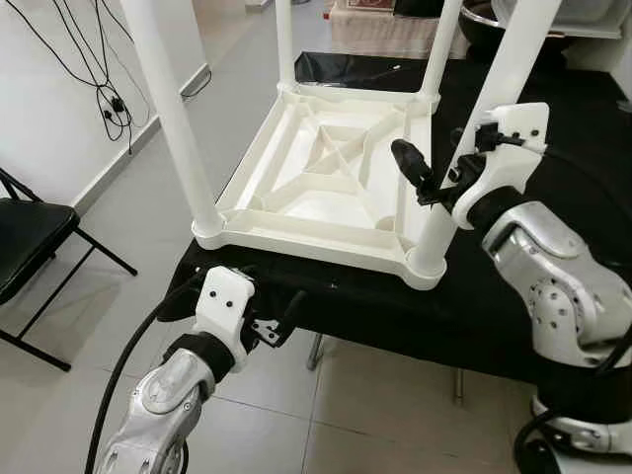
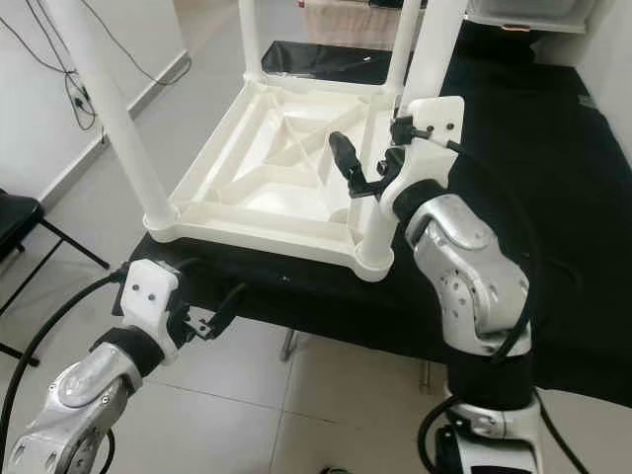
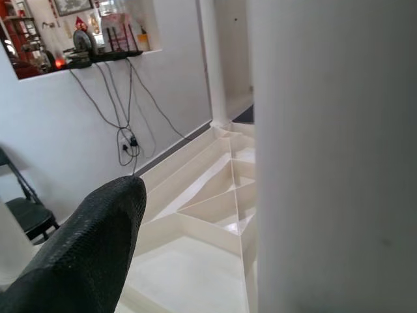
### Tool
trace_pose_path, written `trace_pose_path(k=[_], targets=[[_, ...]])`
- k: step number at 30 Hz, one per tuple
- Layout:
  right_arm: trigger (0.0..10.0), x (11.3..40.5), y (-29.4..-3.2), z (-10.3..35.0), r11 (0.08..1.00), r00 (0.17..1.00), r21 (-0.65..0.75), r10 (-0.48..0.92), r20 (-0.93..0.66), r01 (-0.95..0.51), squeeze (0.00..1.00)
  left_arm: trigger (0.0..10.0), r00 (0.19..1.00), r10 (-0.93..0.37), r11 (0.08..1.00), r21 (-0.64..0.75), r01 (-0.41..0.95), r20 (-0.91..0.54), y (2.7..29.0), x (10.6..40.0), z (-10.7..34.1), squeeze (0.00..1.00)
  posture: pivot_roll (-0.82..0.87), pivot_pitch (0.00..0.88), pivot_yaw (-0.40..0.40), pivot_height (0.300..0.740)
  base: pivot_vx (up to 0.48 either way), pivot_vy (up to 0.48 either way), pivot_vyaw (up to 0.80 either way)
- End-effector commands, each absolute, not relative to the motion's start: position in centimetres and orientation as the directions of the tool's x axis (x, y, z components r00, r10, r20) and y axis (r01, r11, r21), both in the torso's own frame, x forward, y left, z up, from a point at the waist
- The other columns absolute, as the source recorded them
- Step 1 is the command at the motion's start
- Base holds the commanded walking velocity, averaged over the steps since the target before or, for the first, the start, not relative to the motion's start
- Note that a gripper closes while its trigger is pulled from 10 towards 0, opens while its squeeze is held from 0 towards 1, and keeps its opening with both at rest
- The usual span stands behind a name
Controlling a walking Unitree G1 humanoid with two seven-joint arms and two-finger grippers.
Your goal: Building children table
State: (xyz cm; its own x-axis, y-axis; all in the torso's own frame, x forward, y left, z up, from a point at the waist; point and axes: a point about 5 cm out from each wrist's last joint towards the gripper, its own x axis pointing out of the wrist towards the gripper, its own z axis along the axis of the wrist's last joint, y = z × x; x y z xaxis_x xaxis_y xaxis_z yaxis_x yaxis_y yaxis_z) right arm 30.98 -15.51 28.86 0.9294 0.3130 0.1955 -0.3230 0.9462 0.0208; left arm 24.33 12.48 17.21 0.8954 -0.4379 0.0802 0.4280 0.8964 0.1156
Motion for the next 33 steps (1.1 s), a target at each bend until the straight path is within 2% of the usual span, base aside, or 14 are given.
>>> trace_pose_path(k=[1,5,6,9,15,24,27,29,31,32,33], targets=[[10.0,30.6,-14.5,27.9,0.935,0.925,0.022,0.347,0.154,-0.354,1.00,10.0,0.898,-0.433,0.899,0.112,0.424,0.075,12.5,24.3,16.9,0.00,-0.05,0.120,-0.024,0.740,0.000,0.000,0.00],[10.0,30.6,-14.6,27.6,0.940,0.931,0.023,0.335,0.144,-0.341,1.00,10.0,0.901,-0.426,0.902,0.114,0.417,0.080,12.5,24.4,17.0,0.00,-0.05,0.120,-0.024,0.740,0.000,0.000,0.00],[10.0,30.5,-15.6,26.9,0.959,0.953,-0.002,0.281,0.115,-0.283,0.97,10.0,0.910,-0.407,0.911,0.117,0.396,0.082,12.7,24.6,17.0,0.00,-0.06,0.122,-0.023,0.740,0.000,0.000,0.00],[10.0,30.4,-16.8,26.0,0.973,0.970,-0.023,0.230,0.083,-0.229,0.96,10.0,0.916,-0.392,0.916,0.121,0.382,0.080,12.9,24.7,16.8,0.00,-0.06,0.123,-0.024,0.740,0.000,0.000,0.00],[10.0,28.4,-19.5,23.9,0.985,0.985,-0.061,0.165,0.038,-0.163,1.00,10.0,0.927,-0.371,0.925,0.113,0.363,0.058,13.2,24.8,16.0,0.00,-0.08,0.128,-0.013,0.740,0.000,0.000,0.00],[10.0,25.1,-19.7,22.0,0.978,0.979,-0.041,0.203,0.007,-0.203,1.00,10.0,0.917,-0.395,0.915,0.103,0.390,0.043,12.7,24.9,15.4,0.00,-0.11,0.122,0.008,0.740,0.000,0.000,0.00],[10.0,23.2,-19.2,21.1,0.931,0.941,-0.135,0.334,-0.054,-0.338,1.00,10.0,0.914,-0.404,0.912,0.101,0.398,0.048,12.5,25.4,15.4,0.00,-0.12,0.111,0.023,0.740,0.000,0.000,0.00],[10.0,23.0,-19.1,21.0,0.916,0.929,-0.154,0.363,-0.067,-0.369,1.00,10.0,0.913,-0.405,0.911,0.101,0.399,0.049,12.4,25.4,15.4,0.00,-0.12,0.111,0.023,0.740,0.000,0.000,0.00],[10.0,21.9,-18.6,21.3,0.825,0.857,-0.234,0.500,-0.125,-0.515,1.00,10.0,0.910,-0.411,0.909,0.103,0.405,0.052,12.4,25.7,15.4,0.00,-0.13,0.099,0.028,0.740,0.000,0.000,0.00],[10.0,21.9,-18.6,21.3,0.825,0.857,-0.234,0.500,-0.125,-0.515,1.00,10.0,0.910,-0.411,0.909,0.103,0.405,0.052,12.4,25.7,15.4,0.00,-0.13,0.099,0.028,0.740,0.000,0.000,0.00],[10.0,21.4,-18.4,21.4,0.784,0.824,-0.255,0.546,-0.151,-0.566,1.00,10.0,0.909,-0.414,0.907,0.104,0.407,0.054,12.3,25.8,15.4,0.00,-0.13,0.097,0.028,0.740,0.000,0.000,0.00]])
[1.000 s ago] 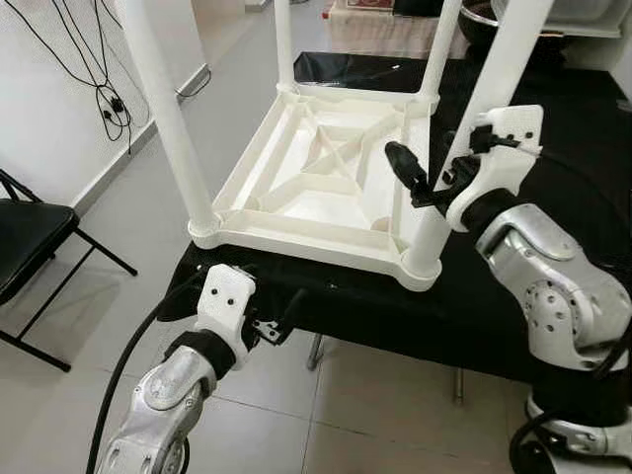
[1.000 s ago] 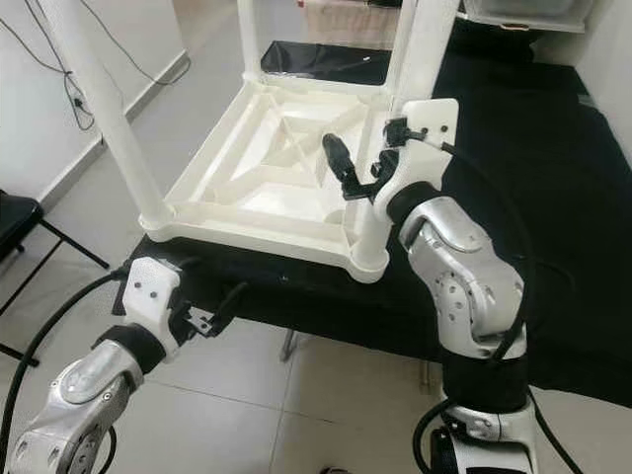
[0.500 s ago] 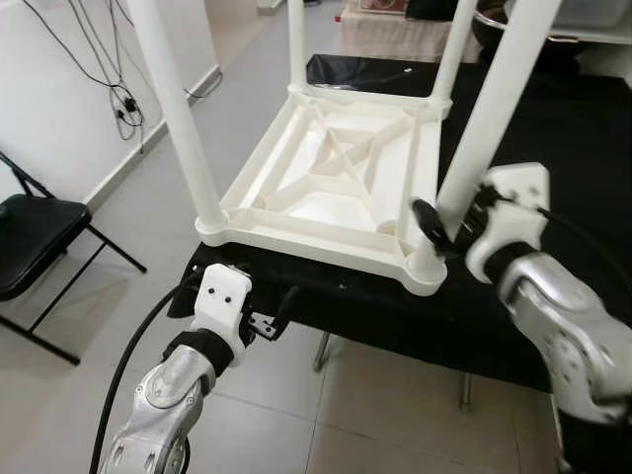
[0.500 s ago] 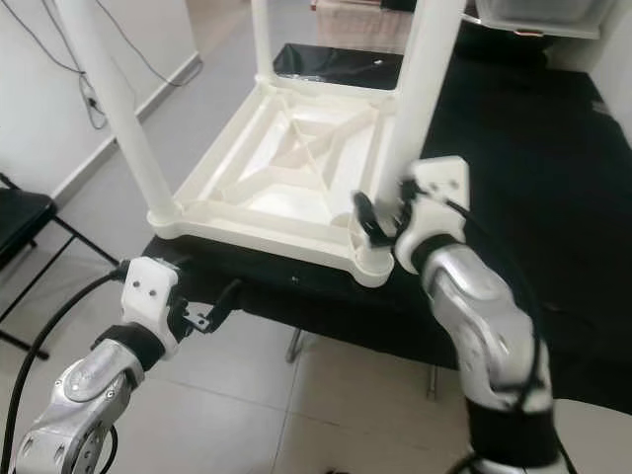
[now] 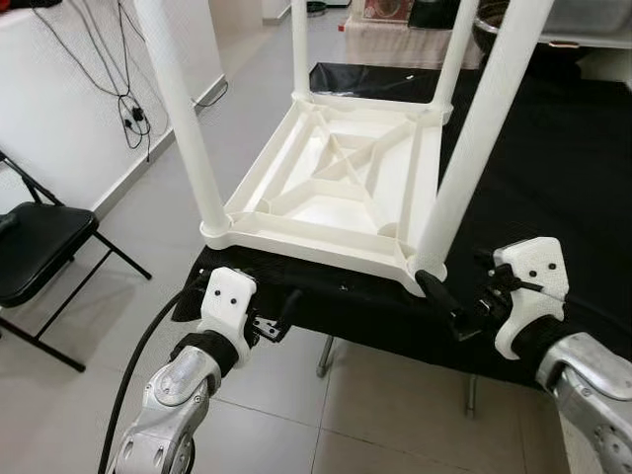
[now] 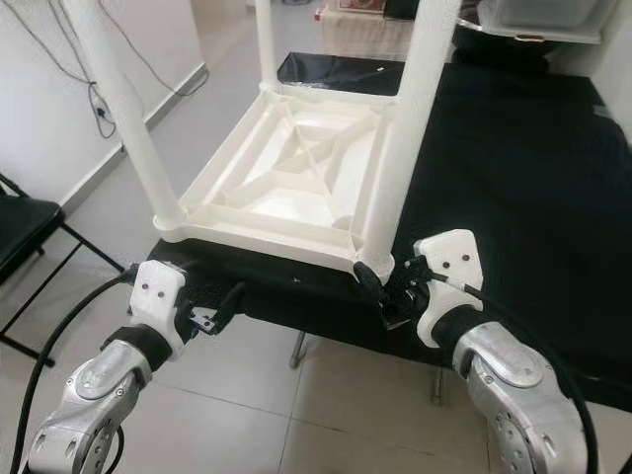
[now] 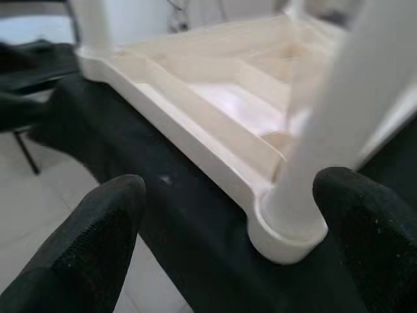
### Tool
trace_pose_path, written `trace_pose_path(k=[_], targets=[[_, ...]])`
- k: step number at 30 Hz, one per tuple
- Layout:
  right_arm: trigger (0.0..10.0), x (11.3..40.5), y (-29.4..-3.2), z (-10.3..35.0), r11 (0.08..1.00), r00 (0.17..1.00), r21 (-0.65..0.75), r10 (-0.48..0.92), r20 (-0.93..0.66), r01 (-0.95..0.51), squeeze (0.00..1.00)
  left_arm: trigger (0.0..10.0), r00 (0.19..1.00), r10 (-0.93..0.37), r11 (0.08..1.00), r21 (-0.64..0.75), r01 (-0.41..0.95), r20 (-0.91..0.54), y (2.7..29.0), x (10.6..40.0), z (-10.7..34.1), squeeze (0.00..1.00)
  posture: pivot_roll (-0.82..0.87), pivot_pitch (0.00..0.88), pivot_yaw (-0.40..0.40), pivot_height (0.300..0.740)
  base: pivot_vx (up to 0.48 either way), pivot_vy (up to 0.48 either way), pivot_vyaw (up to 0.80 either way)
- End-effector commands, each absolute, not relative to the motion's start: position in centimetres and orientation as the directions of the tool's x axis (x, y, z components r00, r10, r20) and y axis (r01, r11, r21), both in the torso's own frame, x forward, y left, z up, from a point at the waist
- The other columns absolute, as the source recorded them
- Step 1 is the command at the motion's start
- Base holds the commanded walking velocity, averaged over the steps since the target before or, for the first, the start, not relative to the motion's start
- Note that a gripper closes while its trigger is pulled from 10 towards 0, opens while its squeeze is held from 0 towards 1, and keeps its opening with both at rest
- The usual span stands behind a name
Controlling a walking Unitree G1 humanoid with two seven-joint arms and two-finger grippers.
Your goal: Building children table
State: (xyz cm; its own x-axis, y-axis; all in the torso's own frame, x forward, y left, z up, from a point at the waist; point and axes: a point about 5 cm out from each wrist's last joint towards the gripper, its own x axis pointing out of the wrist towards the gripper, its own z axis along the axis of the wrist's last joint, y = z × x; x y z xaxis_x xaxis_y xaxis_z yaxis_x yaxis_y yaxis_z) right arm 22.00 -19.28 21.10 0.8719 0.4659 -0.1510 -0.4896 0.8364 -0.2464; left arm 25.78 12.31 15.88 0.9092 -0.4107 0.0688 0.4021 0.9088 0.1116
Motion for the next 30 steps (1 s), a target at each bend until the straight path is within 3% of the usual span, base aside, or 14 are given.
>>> trace_pose_path(k=[1,10,16,20,30], targets=[[10.0,21.1,-18.3,21.6,0.754,0.797,-0.259,0.582,-0.164,-0.604,1.00,10.0,0.908,-0.415,0.907,0.105,0.408,0.055,12.3,25.9,15.4,0.00,-0.13,0.093,0.027,0.740,0.000,0.000,0.00],[10.0,23.1,-17.5,25.0,0.748,0.797,-0.328,0.603,-0.029,-0.577,1.00,10.0,0.925,-0.366,0.927,0.125,0.353,0.100,12.7,26.5,16.1,0.00,-0.12,0.080,0.014,0.740,0.000,0.000,0.00],[10.0,25.4,-17.4,28.9,0.838,0.832,-0.326,0.515,0.208,-0.437,0.99,10.0,0.958,-0.220,0.968,0.164,0.191,0.183,14.7,27.4,17.9,0.00,-0.10,0.072,0.000,0.740,0.000,0.000,0.00],[10.0,25.4,-17.5,31.4,0.838,0.783,-0.302,0.538,0.313,-0.455,0.99,10.0,0.967,-0.209,0.968,0.168,0.184,0.144,15.2,27.6,17.0,0.00,-0.10,0.071,0.004,0.740,0.000,0.000,0.00],[10.0,25.6,-17.8,33.3,0.857,0.755,-0.262,0.515,0.406,-0.444,0.99,10.0,0.976,-0.193,0.968,0.183,0.172,0.099,15.3,27.4,15.5,0.00,-0.09,0.064,0.005,0.740,0.000,0.000,0.00]])
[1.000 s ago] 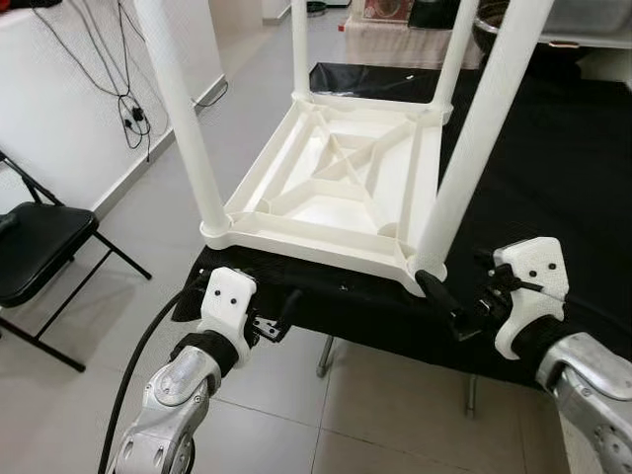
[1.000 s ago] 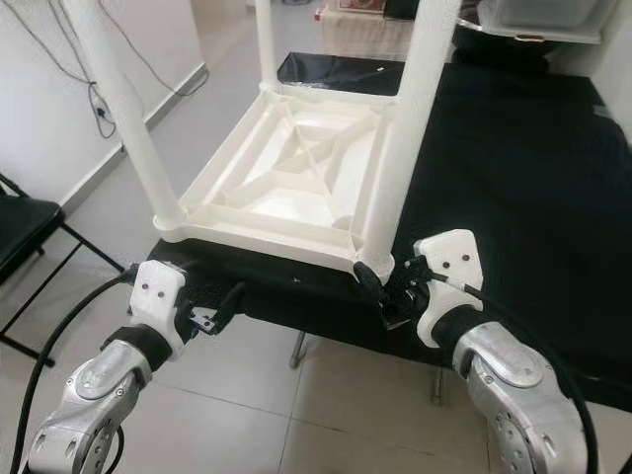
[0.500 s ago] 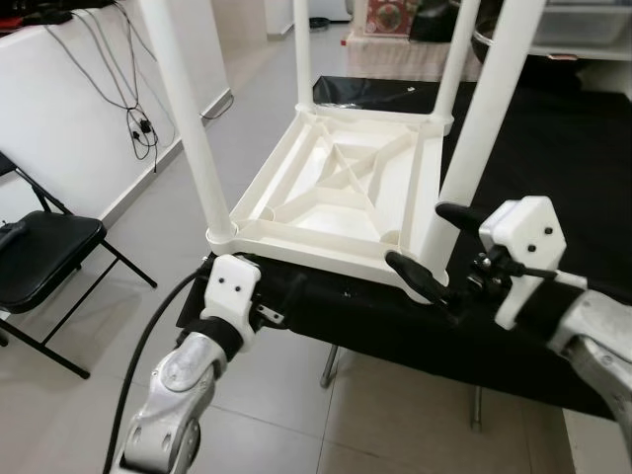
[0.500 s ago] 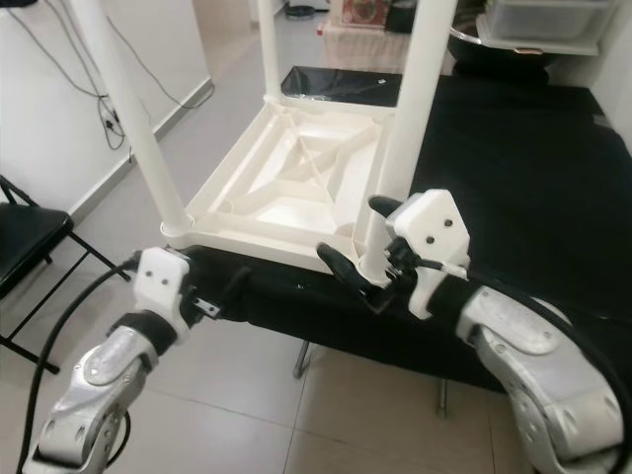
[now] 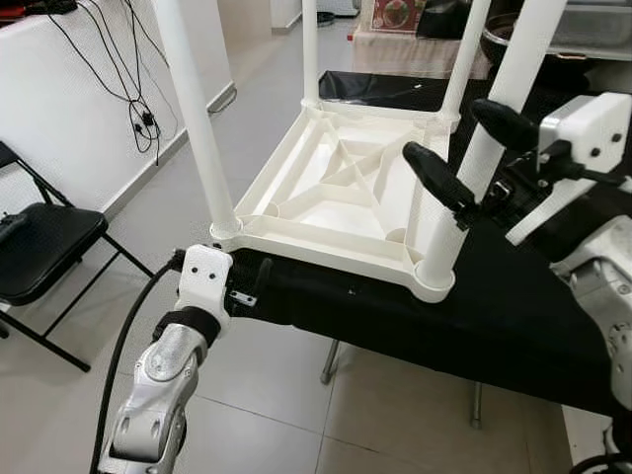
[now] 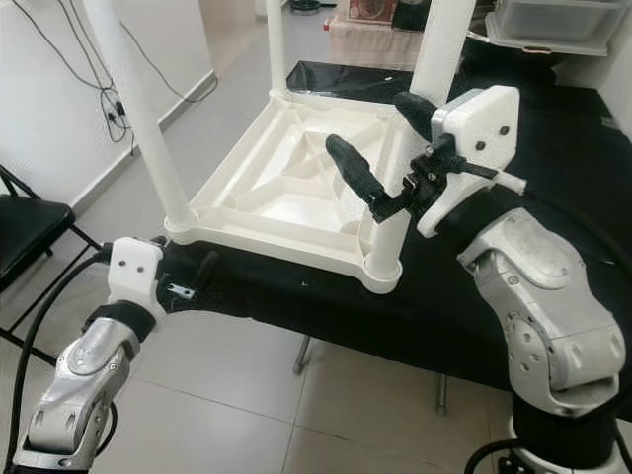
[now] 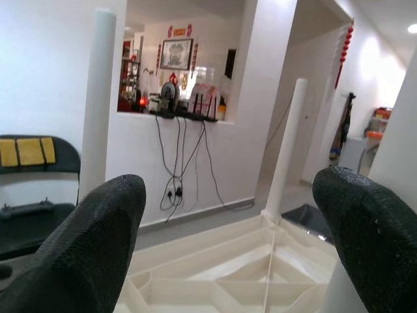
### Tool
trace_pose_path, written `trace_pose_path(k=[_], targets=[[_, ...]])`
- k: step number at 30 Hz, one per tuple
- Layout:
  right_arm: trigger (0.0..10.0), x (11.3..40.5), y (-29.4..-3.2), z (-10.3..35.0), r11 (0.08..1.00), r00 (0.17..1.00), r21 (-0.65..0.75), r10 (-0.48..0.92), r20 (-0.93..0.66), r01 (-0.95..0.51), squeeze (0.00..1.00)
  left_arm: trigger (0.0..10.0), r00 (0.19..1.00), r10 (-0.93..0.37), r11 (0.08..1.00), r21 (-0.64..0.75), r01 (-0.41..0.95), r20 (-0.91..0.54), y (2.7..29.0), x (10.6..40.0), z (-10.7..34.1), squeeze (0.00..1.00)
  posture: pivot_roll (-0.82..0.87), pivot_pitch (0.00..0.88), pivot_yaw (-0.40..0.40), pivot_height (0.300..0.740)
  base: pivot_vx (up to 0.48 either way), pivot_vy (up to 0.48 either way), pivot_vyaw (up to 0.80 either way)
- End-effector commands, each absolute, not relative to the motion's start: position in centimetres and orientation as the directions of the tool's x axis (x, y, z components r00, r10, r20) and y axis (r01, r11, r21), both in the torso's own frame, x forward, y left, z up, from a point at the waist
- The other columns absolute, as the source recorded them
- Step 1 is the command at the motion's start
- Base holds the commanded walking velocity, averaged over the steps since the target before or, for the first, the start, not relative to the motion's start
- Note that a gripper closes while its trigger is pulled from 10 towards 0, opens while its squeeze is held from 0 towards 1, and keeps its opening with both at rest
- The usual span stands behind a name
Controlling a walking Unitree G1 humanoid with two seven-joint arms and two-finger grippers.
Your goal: Building children table
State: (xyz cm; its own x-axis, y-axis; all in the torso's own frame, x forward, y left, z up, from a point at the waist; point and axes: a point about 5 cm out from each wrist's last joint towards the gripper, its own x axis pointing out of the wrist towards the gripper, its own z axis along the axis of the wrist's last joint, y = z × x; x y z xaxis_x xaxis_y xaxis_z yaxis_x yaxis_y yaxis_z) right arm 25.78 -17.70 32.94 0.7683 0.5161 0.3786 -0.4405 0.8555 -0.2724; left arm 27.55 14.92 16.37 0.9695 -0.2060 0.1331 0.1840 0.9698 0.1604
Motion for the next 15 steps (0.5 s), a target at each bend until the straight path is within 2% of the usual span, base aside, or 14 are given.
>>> trace_pose_path(k=[1,5,12,15], targets=[[10.0,25.7,-17.6,33.4,0.856,0.750,-0.254,0.517,0.413,-0.450,0.99,10.0,0.983,-0.156,0.972,0.194,0.135,0.097,15.8,27.4,15.2,0.00,-0.09,0.064,0.003,0.740,0.000,0.000,0.00],[10.0,26.1,-16.6,32.2,0.840,0.754,-0.249,0.542,0.371,-0.482,0.99,10.0,0.990,-0.058,0.977,0.213,0.029,0.129,17.3,27.5,15.7,0.00,-0.08,0.063,-0.002,0.740,0.000,0.000,0.00],[10.0,26.3,-15.8,30.6,0.826,0.767,-0.247,0.563,0.308,-0.507,0.99,10.0,0.983,-0.025,0.975,0.222,-0.016,0.184,18.3,28.0,17.0,0.00,-0.08,0.063,-0.005,0.740,0.000,0.000,0.00],[10.0,26.2,-15.3,28.6,0.804,0.777,-0.255,0.590,0.221,-0.538,0.99,10.0,0.968,0.014,0.967,0.244,-0.077,0.251,20.0,28.9,19.0,0.00,-0.09,0.071,0.001,0.740,0.000,0.000,0.00]])
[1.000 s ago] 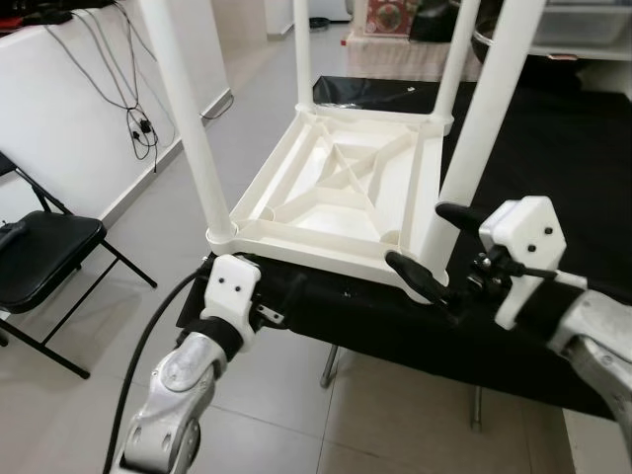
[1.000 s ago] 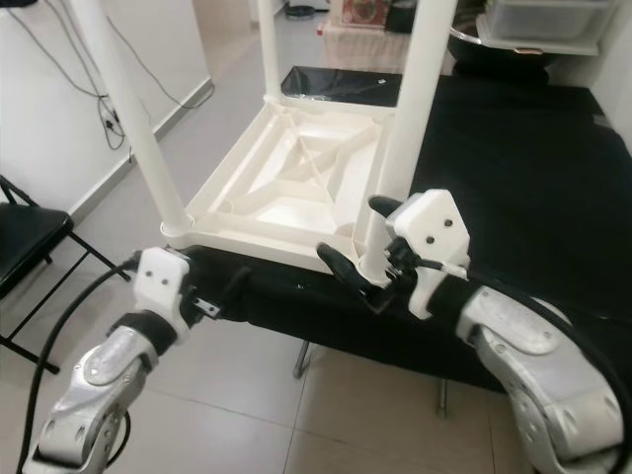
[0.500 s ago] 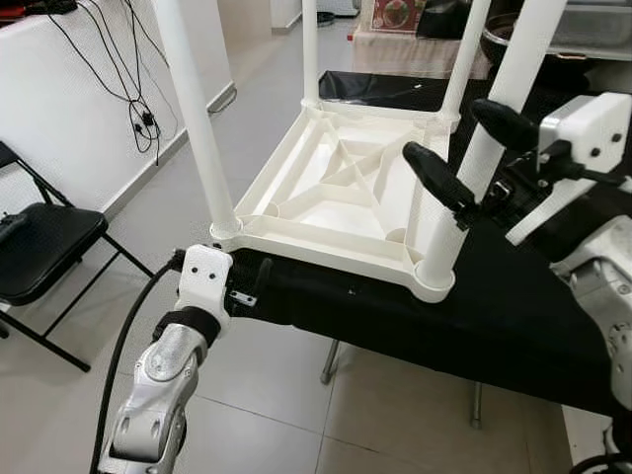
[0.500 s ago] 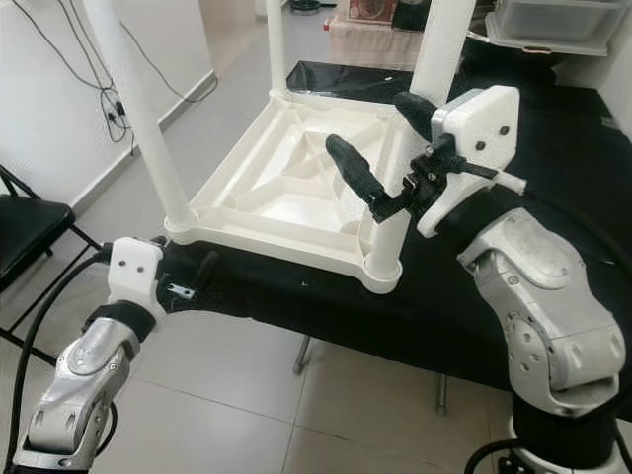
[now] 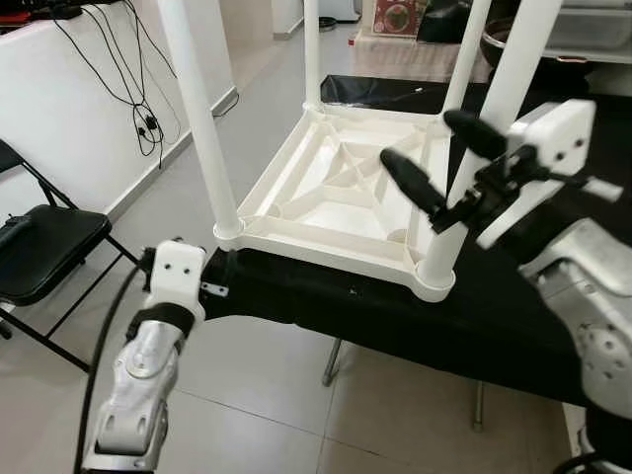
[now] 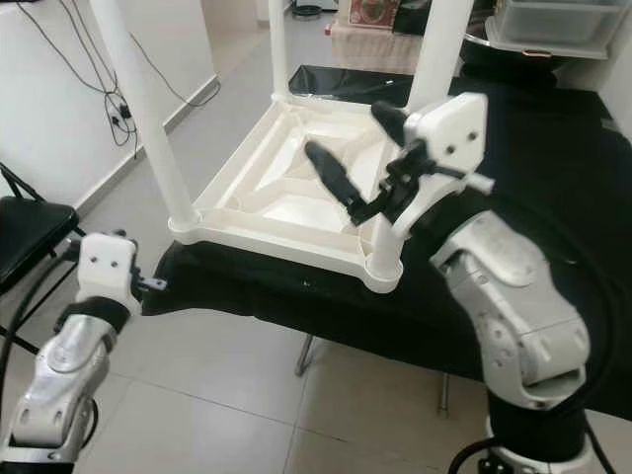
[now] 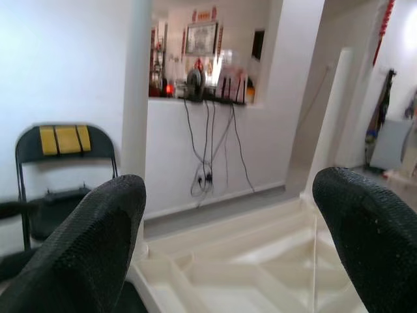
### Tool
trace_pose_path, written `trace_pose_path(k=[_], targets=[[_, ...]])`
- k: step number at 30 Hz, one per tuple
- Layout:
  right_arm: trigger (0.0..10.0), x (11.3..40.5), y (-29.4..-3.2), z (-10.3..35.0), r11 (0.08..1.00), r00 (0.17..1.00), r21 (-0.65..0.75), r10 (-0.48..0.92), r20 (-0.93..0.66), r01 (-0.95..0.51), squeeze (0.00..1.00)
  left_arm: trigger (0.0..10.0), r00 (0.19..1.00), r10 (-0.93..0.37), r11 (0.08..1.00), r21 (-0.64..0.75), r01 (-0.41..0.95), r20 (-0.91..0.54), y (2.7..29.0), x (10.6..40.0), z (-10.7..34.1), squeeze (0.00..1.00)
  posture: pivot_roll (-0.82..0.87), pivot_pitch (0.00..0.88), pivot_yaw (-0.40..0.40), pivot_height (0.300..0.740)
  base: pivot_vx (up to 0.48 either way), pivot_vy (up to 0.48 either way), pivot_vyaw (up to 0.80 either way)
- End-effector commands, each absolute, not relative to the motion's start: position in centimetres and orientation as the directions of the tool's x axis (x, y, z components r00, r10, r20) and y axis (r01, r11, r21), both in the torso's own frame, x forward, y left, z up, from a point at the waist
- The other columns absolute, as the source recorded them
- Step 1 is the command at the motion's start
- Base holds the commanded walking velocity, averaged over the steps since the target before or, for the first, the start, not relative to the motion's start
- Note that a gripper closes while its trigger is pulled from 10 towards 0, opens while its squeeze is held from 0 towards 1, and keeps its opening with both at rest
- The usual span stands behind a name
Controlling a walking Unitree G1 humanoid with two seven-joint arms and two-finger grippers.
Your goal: Building children table
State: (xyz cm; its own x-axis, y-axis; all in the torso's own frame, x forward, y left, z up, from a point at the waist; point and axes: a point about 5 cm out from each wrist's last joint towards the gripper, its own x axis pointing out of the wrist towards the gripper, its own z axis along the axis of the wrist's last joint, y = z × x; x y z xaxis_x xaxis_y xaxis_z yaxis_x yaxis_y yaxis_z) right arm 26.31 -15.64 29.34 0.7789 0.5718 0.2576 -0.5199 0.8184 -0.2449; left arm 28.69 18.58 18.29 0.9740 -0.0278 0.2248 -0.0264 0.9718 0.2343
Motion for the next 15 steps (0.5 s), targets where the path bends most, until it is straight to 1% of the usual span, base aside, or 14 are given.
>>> trace_pose_path(k=[1,6,10,12,15], targets=[[10.0,26.1,-15.2,28.2,0.801,0.779,-0.255,0.592,0.205,-0.542,1.00,10.0,0.963,0.032,0.963,0.249,-0.102,0.268,20.6,29.1,19.5,0.00,-0.09,0.073,0.001,0.740,0.000,0.000,0.00],[10.0,26.1,-15.1,27.7,0.801,0.785,-0.251,0.591,0.186,-0.544,0.99,10.0,0.953,0.069,0.955,0.256,-0.149,0.296,21.7,29.8,20.3,0.00,-0.09,0.081,0.000,0.740,0.000,0.000,0.00],[10.0,26.0,-14.9,27.4,0.798,0.786,-0.246,0.594,0.172,-0.550,0.99,10.0,0.934,0.118,0.948,0.241,-0.207,0.338,23.3,31.2,21.8,0.00,-0.09,0.091,-0.002,0.740,0.000,0.000,0.00],[10.0,26.0,-14.9,27.4,0.798,0.786,-0.246,0.594,0.172,-0.550,0.99,10.0,0.934,0.118,0.948,0.241,-0.207,0.338,23.3,31.2,21.8,0.00,-0.09,0.091,-0.002,0.740,0.000,0.000,0.00],[10.0,25.9,-14.8,27.3,0.797,0.786,-0.246,0.595,0.166,-0.551,0.99,10.0,0.929,0.117,0.946,0.244,-0.212,0.351,24.1,32.3,22.7,0.00,-0.10,0.103,0.002,0.740,0.000,0.000,0.00]])
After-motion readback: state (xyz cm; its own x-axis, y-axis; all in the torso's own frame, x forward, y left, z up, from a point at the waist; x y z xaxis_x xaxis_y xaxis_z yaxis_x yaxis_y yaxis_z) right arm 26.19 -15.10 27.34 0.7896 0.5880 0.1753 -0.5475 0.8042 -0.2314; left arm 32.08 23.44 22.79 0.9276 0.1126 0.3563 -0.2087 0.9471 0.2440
